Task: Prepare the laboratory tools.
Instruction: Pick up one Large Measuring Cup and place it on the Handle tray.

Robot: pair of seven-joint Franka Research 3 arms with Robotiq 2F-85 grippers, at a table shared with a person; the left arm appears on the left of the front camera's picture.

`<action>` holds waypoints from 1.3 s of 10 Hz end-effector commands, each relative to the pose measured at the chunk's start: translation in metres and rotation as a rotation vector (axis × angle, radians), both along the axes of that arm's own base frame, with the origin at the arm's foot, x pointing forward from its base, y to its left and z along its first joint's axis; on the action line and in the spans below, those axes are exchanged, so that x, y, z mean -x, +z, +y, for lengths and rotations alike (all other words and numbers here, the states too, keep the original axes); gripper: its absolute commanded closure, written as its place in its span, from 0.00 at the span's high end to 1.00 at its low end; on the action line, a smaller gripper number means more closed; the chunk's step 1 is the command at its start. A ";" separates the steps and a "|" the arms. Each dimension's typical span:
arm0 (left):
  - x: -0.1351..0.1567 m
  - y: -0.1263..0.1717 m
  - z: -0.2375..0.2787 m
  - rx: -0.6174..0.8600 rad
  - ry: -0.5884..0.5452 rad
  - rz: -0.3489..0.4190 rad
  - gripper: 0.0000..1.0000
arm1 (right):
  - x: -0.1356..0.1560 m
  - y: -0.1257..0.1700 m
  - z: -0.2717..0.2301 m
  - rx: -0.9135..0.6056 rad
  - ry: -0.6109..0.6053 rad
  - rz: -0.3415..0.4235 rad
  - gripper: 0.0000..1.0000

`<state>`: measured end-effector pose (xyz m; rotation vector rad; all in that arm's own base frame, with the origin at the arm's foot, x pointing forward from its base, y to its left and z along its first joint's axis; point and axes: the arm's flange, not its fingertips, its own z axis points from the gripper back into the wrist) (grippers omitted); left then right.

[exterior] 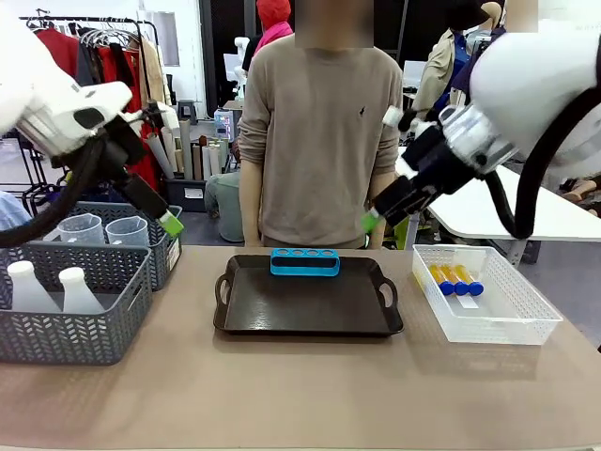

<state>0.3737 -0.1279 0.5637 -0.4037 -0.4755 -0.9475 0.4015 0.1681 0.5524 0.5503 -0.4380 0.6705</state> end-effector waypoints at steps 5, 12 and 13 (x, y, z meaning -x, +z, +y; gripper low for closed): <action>0.004 0.102 0.060 -0.017 -0.075 -0.294 1.00 | -0.035 0.109 -0.055 -0.118 0.135 -0.109 1.00; -0.003 0.130 0.109 0.114 0.016 -0.324 1.00 | -0.022 0.170 -0.136 -0.098 0.252 -0.343 1.00; 0.000 0.132 0.113 0.105 0.013 -0.341 1.00 | -0.016 0.174 -0.153 -0.112 0.243 -0.350 1.00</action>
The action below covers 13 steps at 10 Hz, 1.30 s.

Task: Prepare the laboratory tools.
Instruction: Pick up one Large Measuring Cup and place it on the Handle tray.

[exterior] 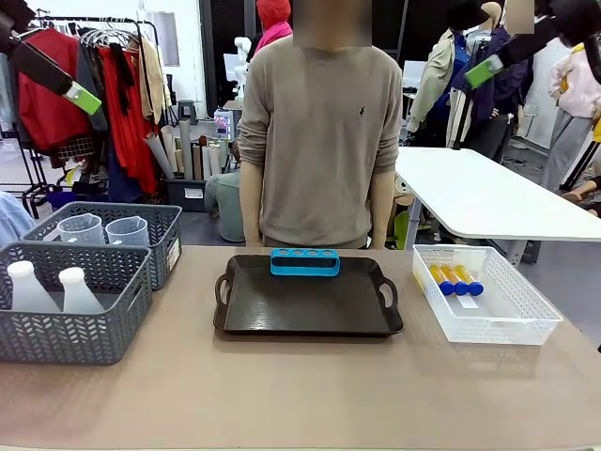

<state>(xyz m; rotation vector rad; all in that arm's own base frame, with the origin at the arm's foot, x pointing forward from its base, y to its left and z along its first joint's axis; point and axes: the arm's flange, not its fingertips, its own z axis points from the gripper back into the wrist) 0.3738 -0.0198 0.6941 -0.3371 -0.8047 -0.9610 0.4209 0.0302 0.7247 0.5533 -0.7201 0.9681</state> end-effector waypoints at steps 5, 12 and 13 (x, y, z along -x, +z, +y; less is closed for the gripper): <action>0.009 0.022 0.010 -0.061 -0.008 -0.076 1.00 | 0.013 0.004 -0.038 -0.026 0.018 -0.006 1.00; 0.002 0.024 0.003 -0.056 -0.003 -0.061 1.00 | 0.014 0.004 -0.035 -0.001 0.003 0.000 1.00; 0.002 0.024 0.003 -0.056 -0.003 -0.061 1.00 | 0.014 0.004 -0.035 -0.001 0.003 0.000 1.00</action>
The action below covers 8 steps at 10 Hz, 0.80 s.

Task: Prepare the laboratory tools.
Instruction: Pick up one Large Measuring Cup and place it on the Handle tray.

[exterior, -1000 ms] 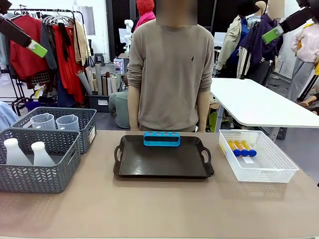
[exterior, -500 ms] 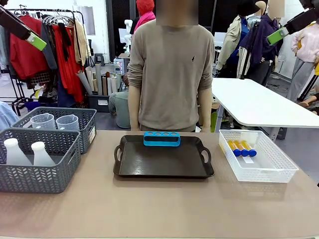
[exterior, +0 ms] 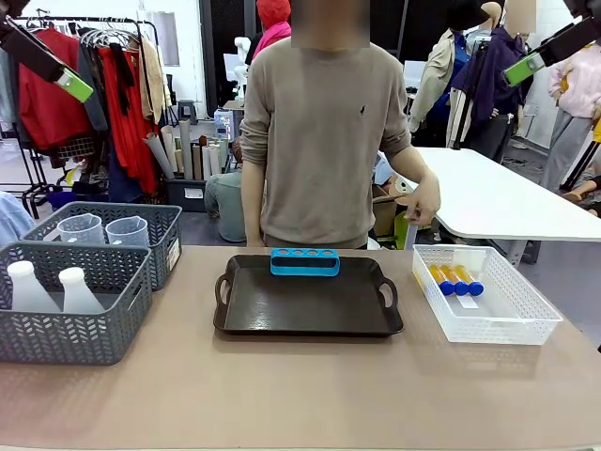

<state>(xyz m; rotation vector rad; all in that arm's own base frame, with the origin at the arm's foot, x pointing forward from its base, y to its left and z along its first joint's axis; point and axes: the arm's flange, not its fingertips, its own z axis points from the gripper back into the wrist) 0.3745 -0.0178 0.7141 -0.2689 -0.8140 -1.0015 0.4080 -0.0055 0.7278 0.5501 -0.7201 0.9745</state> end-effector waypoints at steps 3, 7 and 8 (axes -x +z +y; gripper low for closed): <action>0.002 0.004 0.001 0.003 0.006 -0.017 1.00 | 0.001 0.001 0.001 -0.005 -0.001 0.004 1.00; 0.002 0.004 0.001 0.003 0.006 -0.017 1.00 | 0.001 0.001 0.001 -0.005 -0.001 0.004 1.00; 0.002 0.004 0.001 0.003 0.006 -0.017 1.00 | 0.001 0.001 0.001 -0.005 -0.001 0.004 1.00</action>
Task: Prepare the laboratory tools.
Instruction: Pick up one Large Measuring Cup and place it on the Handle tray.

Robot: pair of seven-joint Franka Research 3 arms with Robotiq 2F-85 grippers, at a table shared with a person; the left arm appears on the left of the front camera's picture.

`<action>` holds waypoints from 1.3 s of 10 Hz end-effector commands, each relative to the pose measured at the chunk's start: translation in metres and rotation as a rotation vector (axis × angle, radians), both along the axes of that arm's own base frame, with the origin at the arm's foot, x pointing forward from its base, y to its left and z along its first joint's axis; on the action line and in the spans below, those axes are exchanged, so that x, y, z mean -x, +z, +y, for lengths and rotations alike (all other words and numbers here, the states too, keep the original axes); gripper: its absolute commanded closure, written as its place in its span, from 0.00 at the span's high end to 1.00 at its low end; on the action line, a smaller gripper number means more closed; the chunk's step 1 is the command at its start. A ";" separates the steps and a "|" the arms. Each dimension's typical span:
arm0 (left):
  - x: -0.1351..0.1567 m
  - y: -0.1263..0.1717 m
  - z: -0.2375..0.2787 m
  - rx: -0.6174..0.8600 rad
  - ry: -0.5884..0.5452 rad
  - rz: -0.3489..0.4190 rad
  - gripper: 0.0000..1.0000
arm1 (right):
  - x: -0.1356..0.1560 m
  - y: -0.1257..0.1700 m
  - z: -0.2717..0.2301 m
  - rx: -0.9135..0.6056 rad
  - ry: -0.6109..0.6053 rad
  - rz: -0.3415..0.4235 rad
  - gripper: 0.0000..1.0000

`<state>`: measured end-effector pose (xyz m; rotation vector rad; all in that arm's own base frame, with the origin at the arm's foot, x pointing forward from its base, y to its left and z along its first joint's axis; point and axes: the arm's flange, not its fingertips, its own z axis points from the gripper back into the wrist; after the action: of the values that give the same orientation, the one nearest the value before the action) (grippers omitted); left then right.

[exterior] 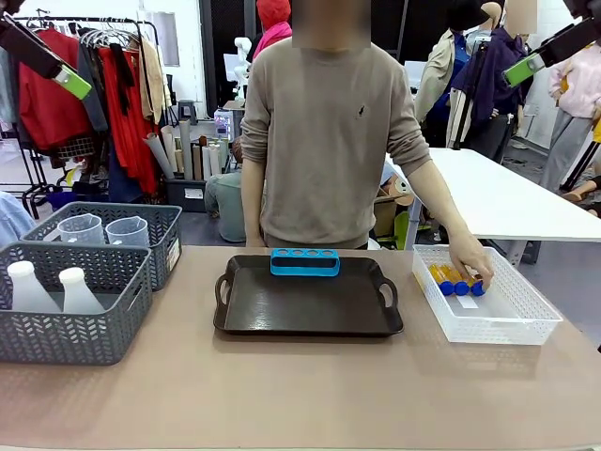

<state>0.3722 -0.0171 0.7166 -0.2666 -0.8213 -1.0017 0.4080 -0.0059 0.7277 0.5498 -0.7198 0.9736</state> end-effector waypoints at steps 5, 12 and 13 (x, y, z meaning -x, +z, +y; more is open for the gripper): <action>-0.028 0.003 -0.002 -0.111 0.132 0.148 1.00 | 0.001 0.001 0.001 -0.005 -0.001 0.003 1.00; -0.133 -0.069 0.003 -0.196 0.646 0.413 1.00 | 0.001 0.001 0.001 -0.005 -0.001 0.003 1.00; -0.139 -0.083 0.005 -0.176 0.665 0.438 1.00 | 0.001 0.001 0.001 -0.005 -0.001 0.003 1.00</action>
<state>0.5100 -0.0126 0.6325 0.0046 -0.3654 -0.4079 0.4080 -0.0059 0.7276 0.5498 -0.7186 0.9734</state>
